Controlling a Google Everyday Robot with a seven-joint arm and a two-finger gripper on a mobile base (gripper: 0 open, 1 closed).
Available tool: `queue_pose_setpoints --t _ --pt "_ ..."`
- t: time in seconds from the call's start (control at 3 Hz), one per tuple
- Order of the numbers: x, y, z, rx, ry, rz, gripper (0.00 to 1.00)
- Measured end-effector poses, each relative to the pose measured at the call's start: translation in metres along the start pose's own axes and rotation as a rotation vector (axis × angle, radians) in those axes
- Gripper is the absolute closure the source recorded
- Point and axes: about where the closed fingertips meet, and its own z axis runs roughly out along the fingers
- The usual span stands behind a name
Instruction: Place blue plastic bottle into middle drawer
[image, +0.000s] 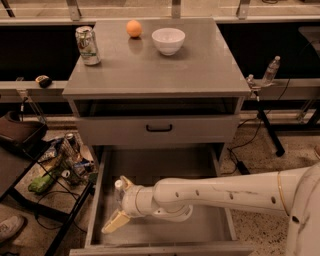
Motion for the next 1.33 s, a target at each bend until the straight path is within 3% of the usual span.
queue_pose_setpoints --t 0.33,0.67,1.0,1.33 --pt "-0.001 -0.001 0.000 0.003 -0.001 -0.001 0.00" --pt "-0.022 -0.041 -0.039 0.062 0.045 -0.018 0.00" --pt "-0.059 -0.107 -0.104 0.119 0.075 -0.071 0.00" --pt "-0.133 -0.137 -0.149 0.106 0.105 -0.182 0.00"
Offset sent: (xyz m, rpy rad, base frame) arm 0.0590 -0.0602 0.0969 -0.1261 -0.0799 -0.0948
